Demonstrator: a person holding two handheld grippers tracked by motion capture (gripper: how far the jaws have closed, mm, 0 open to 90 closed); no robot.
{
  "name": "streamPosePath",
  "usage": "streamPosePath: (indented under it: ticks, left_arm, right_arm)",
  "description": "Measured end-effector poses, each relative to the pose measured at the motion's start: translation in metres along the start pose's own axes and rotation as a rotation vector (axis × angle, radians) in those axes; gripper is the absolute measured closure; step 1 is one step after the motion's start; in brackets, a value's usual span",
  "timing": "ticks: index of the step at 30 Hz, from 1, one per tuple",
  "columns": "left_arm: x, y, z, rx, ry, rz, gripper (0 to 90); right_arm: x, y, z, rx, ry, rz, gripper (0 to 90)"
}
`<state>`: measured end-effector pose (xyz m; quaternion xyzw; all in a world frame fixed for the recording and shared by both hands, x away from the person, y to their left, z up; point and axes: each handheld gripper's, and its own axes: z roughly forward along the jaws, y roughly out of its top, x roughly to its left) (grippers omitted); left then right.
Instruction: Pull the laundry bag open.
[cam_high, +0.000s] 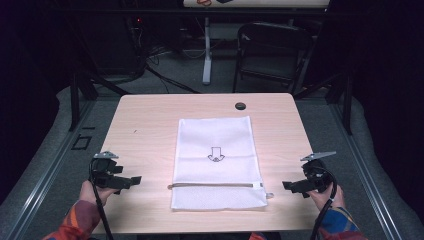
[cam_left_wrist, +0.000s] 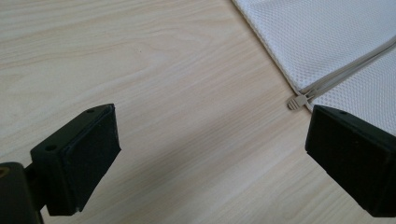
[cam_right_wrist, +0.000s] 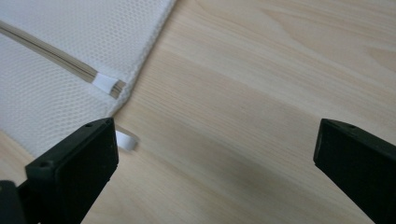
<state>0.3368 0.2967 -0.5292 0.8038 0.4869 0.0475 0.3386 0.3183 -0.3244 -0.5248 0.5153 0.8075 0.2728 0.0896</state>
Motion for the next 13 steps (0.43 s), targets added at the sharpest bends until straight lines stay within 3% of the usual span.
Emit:
streamPosePath:
  ticks: [4, 13]
  left_arm:
    - [-0.001, 0.002, 0.004, 0.021, -0.003, 0.022, 1.2]
    - [0.002, 0.0, 0.015, 0.05, -0.014, 0.025, 0.0]
  right_arm:
    - [-0.003, -0.002, 0.003, -0.002, 0.008, 0.023, 0.0]
    - [-0.006, -0.003, 0.003, -0.01, -0.007, 0.03, 0.0]
